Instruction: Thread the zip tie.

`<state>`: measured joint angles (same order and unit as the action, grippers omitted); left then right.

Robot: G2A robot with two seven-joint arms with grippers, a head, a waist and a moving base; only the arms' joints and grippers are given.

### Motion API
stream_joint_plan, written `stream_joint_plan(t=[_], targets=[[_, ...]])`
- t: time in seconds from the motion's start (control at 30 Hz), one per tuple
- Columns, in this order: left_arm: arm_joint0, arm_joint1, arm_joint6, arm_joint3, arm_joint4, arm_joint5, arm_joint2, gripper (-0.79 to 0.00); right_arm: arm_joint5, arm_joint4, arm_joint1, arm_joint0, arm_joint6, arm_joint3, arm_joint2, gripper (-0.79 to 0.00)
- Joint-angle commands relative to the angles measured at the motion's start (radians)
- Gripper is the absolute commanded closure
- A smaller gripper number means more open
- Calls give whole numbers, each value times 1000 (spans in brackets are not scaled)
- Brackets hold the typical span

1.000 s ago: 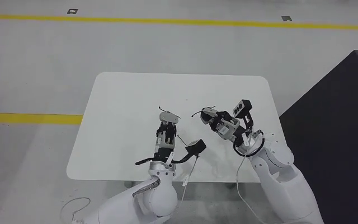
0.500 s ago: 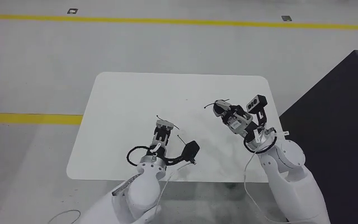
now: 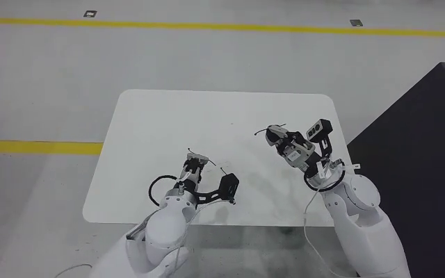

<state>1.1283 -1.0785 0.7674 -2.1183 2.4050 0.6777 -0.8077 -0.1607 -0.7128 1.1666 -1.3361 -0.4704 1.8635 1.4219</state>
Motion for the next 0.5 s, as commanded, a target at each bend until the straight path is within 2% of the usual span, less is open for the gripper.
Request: stream_joint_plan(t=[0.0, 0.1, 0.13, 0.23, 0.27, 0.33, 0.47], targets=[[13, -4, -12, 10, -86, 36, -27, 0, 0, 0, 0, 0, 0, 0, 0, 0], [28, -14, -2, 0, -331, 154, -86, 0, 0, 0, 0, 0, 0, 0, 0, 0], [22, -20, 12, -13, -463, 220, -115, 0, 0, 0, 0, 0, 0, 0, 0, 0], [18, -27, 67, 26, -733, 308, -169, 0, 0, 0, 0, 0, 0, 0, 0, 0], [6, -25, 62, 62, -824, 313, -177, 0, 0, 0, 0, 0, 0, 0, 0, 0], [-24, -12, 75, 141, -886, 300, -161, 0, 0, 0, 0, 0, 0, 0, 0, 0], [-120, 10, 172, 232, -1025, 203, -106, 0, 0, 0, 0, 0, 0, 0, 0, 0]])
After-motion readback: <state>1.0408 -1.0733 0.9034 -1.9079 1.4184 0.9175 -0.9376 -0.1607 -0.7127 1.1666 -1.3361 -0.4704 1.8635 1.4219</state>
